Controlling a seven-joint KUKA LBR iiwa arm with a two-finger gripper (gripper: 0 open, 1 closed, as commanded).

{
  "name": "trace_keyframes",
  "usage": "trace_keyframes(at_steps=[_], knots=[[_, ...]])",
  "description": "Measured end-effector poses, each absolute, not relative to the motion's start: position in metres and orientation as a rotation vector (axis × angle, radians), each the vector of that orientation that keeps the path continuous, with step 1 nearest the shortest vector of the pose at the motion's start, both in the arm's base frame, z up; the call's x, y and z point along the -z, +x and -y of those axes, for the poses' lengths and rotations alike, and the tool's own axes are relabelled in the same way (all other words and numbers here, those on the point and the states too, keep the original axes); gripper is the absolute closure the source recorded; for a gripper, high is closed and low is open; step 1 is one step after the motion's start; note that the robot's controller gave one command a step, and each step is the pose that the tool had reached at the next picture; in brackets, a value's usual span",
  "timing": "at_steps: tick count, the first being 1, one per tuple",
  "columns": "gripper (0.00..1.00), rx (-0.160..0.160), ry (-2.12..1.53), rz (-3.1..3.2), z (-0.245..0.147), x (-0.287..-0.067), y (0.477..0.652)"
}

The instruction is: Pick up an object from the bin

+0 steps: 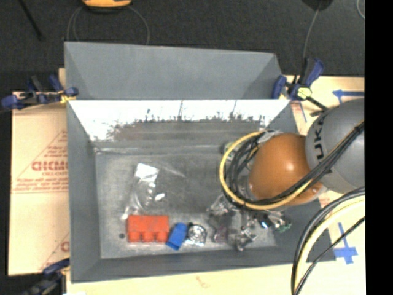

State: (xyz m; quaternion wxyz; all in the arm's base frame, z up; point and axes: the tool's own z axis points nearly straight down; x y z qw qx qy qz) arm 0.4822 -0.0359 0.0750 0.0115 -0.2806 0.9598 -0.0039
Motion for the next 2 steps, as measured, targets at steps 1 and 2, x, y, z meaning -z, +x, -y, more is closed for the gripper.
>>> trace_keyframes(at_steps=[1,2], knots=[[1.0,0.008,-0.884,-2.999,0.0355,-0.0746,0.48],[0.0,0.008,-0.884,-2.991,0.0344,-0.0748,0.4819]])
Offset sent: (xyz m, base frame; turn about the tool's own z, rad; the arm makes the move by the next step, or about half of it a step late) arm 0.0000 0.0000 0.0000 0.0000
